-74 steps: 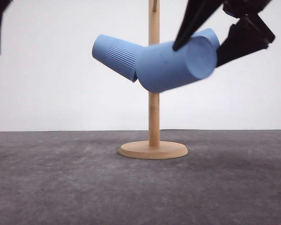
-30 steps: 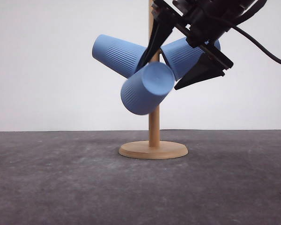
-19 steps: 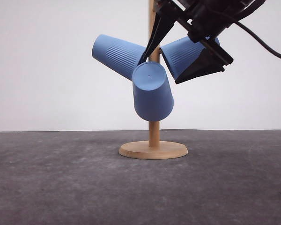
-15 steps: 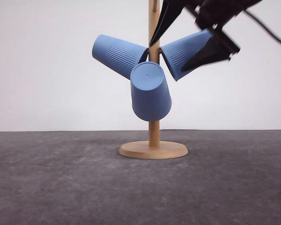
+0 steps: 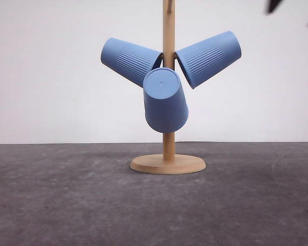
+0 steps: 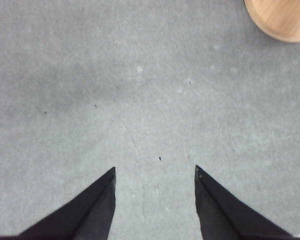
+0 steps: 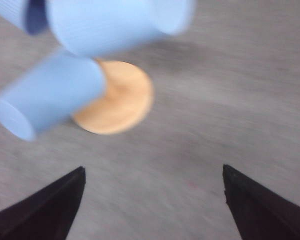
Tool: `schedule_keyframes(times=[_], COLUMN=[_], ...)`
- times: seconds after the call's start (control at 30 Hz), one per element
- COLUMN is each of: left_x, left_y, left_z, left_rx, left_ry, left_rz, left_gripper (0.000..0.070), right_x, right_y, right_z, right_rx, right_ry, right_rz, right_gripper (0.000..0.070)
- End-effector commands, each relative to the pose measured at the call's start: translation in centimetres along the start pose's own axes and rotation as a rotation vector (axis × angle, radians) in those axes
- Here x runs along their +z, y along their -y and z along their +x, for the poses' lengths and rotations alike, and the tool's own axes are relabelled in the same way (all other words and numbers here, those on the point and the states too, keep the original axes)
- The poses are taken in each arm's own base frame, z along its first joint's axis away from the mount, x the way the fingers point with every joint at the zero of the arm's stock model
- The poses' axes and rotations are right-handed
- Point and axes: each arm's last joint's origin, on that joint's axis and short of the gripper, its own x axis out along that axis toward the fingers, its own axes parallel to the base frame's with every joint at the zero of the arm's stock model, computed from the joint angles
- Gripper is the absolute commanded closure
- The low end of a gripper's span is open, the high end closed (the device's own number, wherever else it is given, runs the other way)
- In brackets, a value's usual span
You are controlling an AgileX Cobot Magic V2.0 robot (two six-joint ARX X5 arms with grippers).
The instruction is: Place three cups
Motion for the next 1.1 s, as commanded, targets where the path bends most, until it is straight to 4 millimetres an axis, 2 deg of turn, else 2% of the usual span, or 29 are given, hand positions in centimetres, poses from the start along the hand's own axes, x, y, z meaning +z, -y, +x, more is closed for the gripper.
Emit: schedule_keyframes(times=[0.0,0.2,0.43,0.47,0.5,0.53,0.57,0.6,0.63,1.07], left_x=[0.3,0.1,-0.3,-0.4,-0.4,-0.5,-0.5,-0.5,-0.5,-0.4], left_y=[0.0,0.0,0.0,0.0,0.0,0.0,0.0,0.0,0.0,0.0], left_z=[-0.3,-0.3,-0.8,-0.9,-0.9,-0.9,-0.9,-0.9,-0.9,-0.9], left_rx=[0.006,0.006,0.006,0.006,0.006,0.006,0.007,0.007,0.007,0.005], left_ry=[0.025,0.013,0.024,0.023,0.020,0.016,0.015,0.014,0.016,0.029], left_rz=[0.010,-0.025,-0.032,-0.030,-0.027,-0.021,-0.020,-0.019,-0.019,-0.045], left_gripper=[0.0417,0.0417,0.0428,0.0479,0.0564,0.0694,0.0692,0.0690,0.0690,0.0687], right_x=[-0.1,-2.1,-2.8,-2.8,-2.8,-2.8,-2.8,-2.8,-2.8,-2.3], right_y=[0.2,0.6,0.6,0.6,0.6,0.6,0.6,0.6,0.6,0.5], right_z=[-1.6,-5.4,-6.7,-6.6,-6.6,-6.6,-6.6,-6.6,-6.6,-6.7], right_rx=[-0.028,-0.069,-0.070,-0.070,-0.070,-0.070,-0.071,-0.071,-0.072,-0.060], right_ry=[0.026,0.061,0.097,0.094,0.091,0.088,0.085,0.084,0.086,0.138], right_rz=[-0.058,-0.075,-0.075,-0.075,-0.076,-0.077,-0.083,-0.087,-0.087,-0.070], right_gripper=[0.0143,0.0143,0.0163,0.0234,0.0334,0.0472,0.0594,0.0676,0.0699,0.0699])
